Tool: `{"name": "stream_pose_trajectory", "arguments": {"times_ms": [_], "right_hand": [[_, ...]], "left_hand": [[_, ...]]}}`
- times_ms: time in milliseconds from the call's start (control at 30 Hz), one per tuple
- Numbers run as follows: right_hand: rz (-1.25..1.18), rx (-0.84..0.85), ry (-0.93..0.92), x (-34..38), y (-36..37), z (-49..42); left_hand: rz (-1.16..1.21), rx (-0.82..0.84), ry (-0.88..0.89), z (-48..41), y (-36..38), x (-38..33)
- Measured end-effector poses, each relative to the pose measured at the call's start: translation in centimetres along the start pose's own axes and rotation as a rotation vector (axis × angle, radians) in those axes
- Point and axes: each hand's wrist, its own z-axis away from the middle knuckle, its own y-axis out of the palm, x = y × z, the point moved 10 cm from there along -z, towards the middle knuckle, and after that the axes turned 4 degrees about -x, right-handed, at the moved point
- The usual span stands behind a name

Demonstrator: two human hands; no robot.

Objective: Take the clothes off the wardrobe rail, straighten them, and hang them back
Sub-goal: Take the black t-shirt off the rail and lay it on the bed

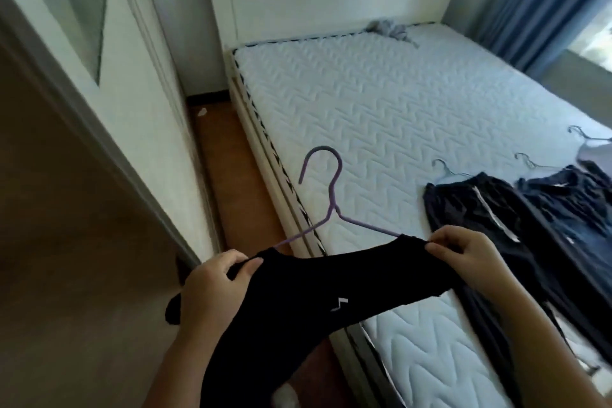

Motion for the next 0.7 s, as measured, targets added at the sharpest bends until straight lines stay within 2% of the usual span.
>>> {"name": "stream_pose_trajectory", "arguments": {"times_ms": [333,433,567,700], "right_hand": [[0.070,-0.251,0.144,-10.6,-11.7,11.2],[0.041,-0.367,0.181,-14.3,-17.0,17.1],[-0.009,-0.558,0.280,-19.2,-23.4,27.0],[-0.008,-0.736,0.435,-24.2,-27.7,38.0]], "left_hand": [[0.013,0.237,0.112,4.8,10.8,-9.8],[0.027,0.304,0.206,8.1,14.4,-15.3],[0.061,0.477,0.336,13.9,19.4,-23.6],[0.070,0.621,0.524,20.5,24.1,-31.6]]}}
